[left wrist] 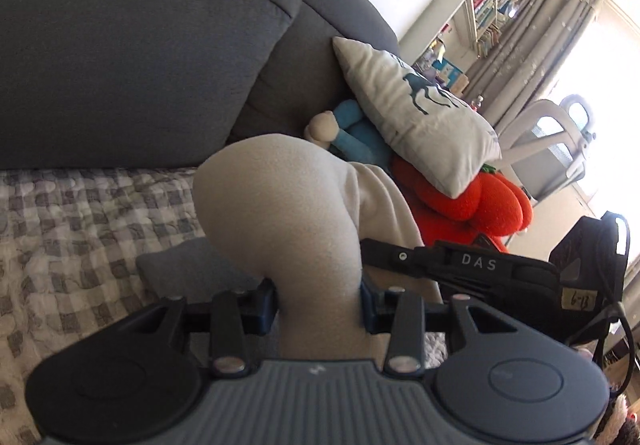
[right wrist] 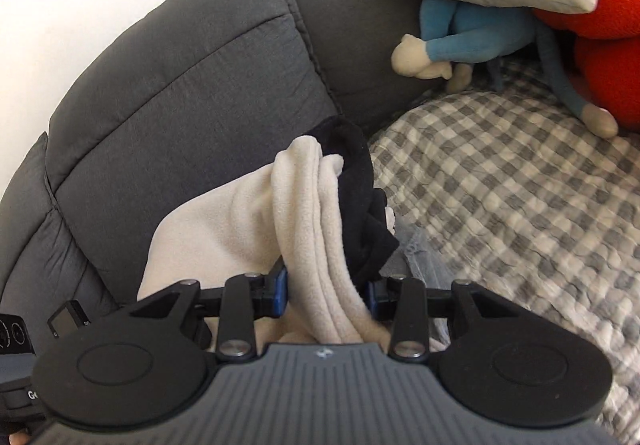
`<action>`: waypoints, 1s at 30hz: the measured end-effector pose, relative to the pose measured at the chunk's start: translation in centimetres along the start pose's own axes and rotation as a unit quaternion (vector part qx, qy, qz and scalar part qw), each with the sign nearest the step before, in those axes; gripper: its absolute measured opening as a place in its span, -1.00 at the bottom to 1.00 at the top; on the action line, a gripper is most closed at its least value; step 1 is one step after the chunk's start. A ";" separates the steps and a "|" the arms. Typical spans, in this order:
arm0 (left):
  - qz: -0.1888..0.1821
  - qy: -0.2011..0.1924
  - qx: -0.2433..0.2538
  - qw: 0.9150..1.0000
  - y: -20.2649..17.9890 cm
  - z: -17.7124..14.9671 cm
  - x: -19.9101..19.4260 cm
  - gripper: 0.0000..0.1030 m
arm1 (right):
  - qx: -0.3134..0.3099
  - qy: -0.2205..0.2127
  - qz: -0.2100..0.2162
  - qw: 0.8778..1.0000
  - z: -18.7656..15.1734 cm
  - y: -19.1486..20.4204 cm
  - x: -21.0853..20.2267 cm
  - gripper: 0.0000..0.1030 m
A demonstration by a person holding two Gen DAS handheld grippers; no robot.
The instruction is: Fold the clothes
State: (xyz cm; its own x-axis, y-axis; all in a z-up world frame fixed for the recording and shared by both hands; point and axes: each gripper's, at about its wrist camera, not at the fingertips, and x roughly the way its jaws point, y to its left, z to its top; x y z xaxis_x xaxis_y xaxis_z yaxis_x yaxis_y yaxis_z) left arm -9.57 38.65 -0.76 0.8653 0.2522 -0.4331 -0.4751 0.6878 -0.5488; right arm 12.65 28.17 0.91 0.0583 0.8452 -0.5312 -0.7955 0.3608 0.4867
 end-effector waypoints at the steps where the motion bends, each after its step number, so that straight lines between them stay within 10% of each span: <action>1: 0.005 -0.006 -0.004 1.000 0.5 -0.2 0.3 -0.21 | -0.005 0.003 0.003 1.000 0.3 -0.1 0.7 -0.23; 15: 0.035 -0.059 -0.026 0.997 4.3 -2.7 1.2 0.13 | -0.024 -0.016 -0.020 0.999 0.4 -2.5 3.7 0.18; 21: 0.088 -0.168 0.046 0.981 3.3 -1.1 -2.0 0.14 | -0.047 -0.084 -0.048 0.994 -0.2 -1.1 0.4 0.18; 30: 0.078 -0.148 0.105 0.980 2.7 -1.0 2.3 -0.42 | -0.083 -0.103 -0.024 0.991 -2.1 1.1 -0.2 0.05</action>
State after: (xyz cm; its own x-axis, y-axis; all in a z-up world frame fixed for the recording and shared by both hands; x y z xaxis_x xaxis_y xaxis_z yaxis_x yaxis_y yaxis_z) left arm -9.05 40.44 -3.91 0.8079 0.5310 -0.2557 -0.5890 0.7420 -0.3201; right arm 10.51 27.58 0.08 0.2062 0.8977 -0.3895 -0.8763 0.3465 0.3348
